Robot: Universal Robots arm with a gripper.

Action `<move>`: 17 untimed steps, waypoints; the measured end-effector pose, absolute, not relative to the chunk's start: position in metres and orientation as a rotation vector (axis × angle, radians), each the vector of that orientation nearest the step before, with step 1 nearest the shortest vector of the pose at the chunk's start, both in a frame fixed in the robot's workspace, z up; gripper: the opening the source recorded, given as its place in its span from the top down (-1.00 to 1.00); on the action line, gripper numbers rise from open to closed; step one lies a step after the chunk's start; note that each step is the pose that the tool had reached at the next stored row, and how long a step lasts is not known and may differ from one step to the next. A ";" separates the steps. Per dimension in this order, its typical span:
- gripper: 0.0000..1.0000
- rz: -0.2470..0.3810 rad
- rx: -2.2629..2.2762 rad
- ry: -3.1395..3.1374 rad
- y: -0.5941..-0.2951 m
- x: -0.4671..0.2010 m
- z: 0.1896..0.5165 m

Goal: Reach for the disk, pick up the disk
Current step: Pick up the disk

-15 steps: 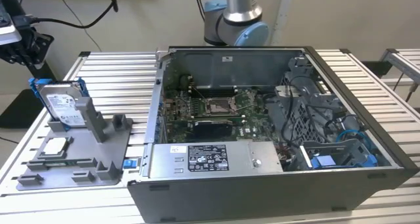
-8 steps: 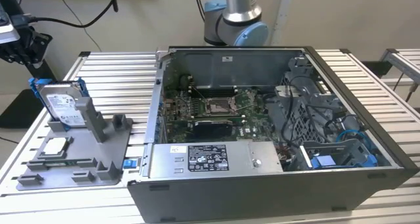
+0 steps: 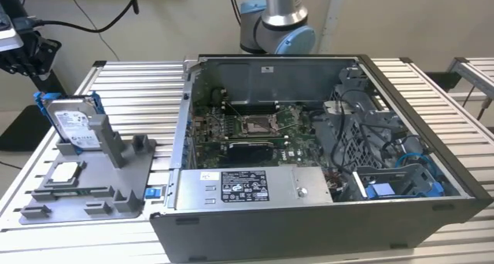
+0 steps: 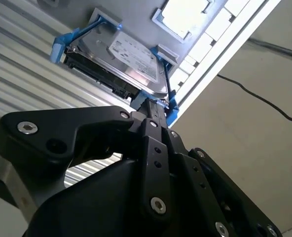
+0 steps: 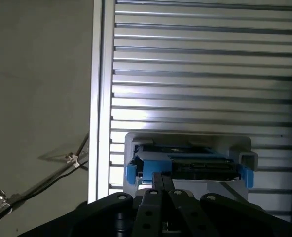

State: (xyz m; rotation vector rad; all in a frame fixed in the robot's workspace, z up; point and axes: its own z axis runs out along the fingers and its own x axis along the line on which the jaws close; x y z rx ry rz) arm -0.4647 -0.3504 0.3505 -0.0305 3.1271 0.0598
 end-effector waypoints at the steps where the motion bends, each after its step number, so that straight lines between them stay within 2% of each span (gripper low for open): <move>1: 1.00 0.060 -0.030 3.127 -0.350 -0.465 0.350; 7: 1.00 0.060 -0.045 3.127 -0.350 -0.465 0.350; 17: 1.00 0.062 -0.324 3.114 -0.350 -0.465 0.350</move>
